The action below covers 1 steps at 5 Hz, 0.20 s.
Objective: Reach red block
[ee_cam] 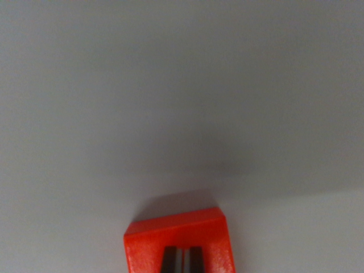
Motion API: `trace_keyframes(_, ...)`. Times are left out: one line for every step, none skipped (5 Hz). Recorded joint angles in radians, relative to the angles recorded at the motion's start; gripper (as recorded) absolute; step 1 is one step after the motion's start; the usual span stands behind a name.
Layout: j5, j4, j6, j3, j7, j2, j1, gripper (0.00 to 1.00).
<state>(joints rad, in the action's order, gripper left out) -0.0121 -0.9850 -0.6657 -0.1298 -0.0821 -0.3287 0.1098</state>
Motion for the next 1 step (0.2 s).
trace_keyframes(0.0,0.0,0.0,0.0,0.0,0.0,0.0,0.0)
